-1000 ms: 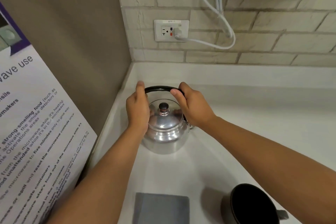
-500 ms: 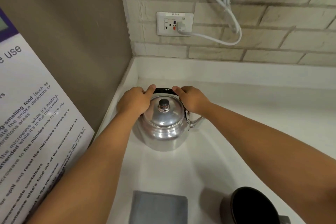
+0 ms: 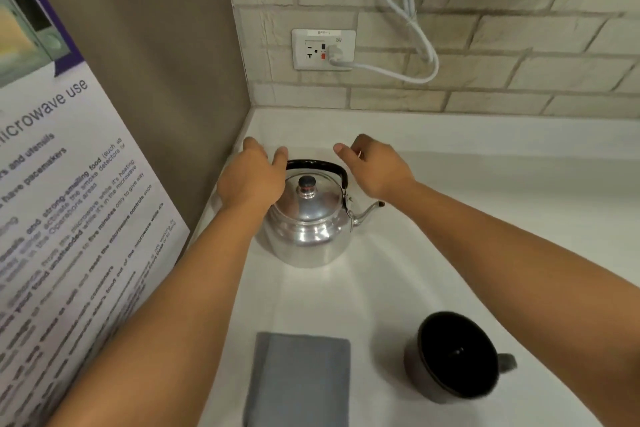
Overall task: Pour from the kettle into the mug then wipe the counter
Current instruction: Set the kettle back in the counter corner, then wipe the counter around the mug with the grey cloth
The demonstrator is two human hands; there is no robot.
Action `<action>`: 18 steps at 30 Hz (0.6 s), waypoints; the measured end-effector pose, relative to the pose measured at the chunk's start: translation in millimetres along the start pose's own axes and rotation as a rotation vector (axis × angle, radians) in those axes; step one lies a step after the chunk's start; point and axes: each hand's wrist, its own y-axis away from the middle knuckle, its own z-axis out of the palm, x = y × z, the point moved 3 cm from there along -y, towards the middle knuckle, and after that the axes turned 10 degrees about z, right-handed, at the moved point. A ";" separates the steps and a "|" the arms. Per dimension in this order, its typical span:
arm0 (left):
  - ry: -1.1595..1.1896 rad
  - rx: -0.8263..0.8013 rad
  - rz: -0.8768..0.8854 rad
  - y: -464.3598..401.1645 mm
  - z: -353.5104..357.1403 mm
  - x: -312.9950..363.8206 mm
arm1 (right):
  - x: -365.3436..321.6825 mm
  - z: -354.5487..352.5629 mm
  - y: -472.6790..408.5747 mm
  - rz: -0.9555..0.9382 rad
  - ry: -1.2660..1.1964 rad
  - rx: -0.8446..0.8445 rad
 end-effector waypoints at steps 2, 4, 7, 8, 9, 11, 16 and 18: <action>0.032 0.068 0.079 26.0 -12.8 8.4 | 3.7 -22.1 24.4 -0.091 -0.096 -0.004; 0.065 0.075 0.159 60.4 -16.3 13.8 | 15.1 -41.2 52.9 -0.145 -0.153 -0.006; 0.131 0.000 0.228 119.7 -8.5 13.2 | 46.1 -59.6 95.5 -0.132 -0.176 -0.006; 0.143 -0.029 0.248 139.3 -4.4 10.6 | 60.4 -63.2 109.1 -0.103 -0.191 -0.005; 0.148 -0.051 0.268 158.1 -0.5 7.7 | 76.3 -65.8 121.7 -0.063 -0.208 -0.001; 0.142 -0.083 0.307 194.7 5.7 1.0 | 112.2 -66.9 147.5 0.028 -0.231 0.020; 0.065 -0.194 0.452 262.2 19.9 -9.7 | 188.7 -46.2 208.2 0.194 -0.244 0.041; 0.031 -0.235 0.446 284.5 25.9 -13.5 | 206.2 -36.6 231.0 0.222 -0.217 0.047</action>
